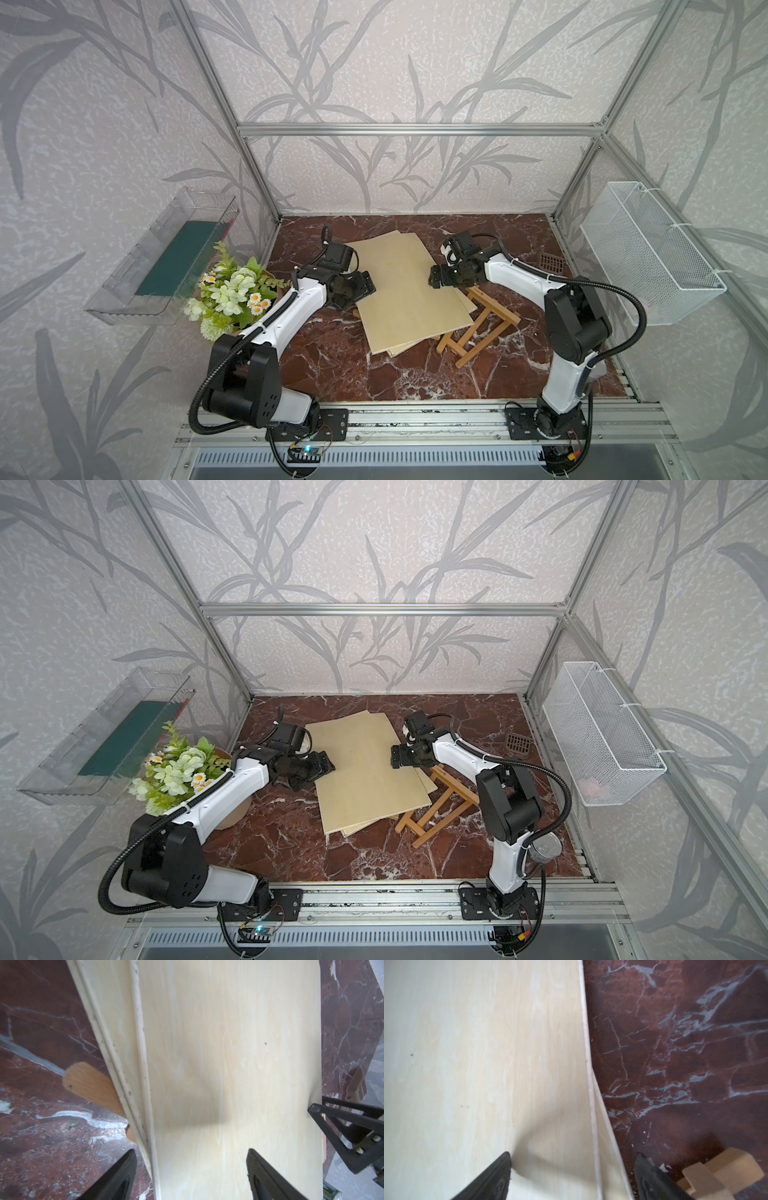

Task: Assemble the easel
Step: Pick up the drawing board.

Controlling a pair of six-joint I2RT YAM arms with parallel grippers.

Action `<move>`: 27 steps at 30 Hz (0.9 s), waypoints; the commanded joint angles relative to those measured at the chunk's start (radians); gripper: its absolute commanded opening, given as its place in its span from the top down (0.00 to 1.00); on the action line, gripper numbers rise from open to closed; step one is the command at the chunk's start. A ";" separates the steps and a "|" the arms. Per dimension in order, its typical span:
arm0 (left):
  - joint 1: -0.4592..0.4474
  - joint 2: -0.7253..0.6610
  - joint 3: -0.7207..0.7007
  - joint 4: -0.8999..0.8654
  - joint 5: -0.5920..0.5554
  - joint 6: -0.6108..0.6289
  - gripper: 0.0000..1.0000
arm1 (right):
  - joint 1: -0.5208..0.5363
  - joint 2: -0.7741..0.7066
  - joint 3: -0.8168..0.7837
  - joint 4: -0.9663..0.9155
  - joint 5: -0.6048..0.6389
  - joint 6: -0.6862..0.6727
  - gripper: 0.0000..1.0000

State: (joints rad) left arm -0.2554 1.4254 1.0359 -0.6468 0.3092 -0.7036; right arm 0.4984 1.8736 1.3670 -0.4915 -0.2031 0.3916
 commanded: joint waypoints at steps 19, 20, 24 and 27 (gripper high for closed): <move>-0.007 -0.034 0.061 -0.131 0.055 0.082 0.22 | 0.050 -0.100 -0.040 -0.019 0.062 -0.019 0.10; -0.008 -0.034 0.061 -0.132 0.056 0.081 0.22 | 0.050 -0.100 -0.045 -0.020 0.055 -0.015 0.10; -0.009 -0.032 0.061 -0.126 0.063 0.076 0.23 | 0.050 -0.092 -0.057 -0.018 0.023 0.001 0.10; -0.008 -0.031 0.060 -0.126 0.060 0.081 0.23 | 0.051 -0.083 -0.065 -0.007 -0.009 0.018 0.10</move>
State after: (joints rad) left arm -0.2600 1.4147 1.0657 -0.7486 0.3836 -0.6285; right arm 0.5484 1.8019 1.3148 -0.4831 -0.1749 0.3939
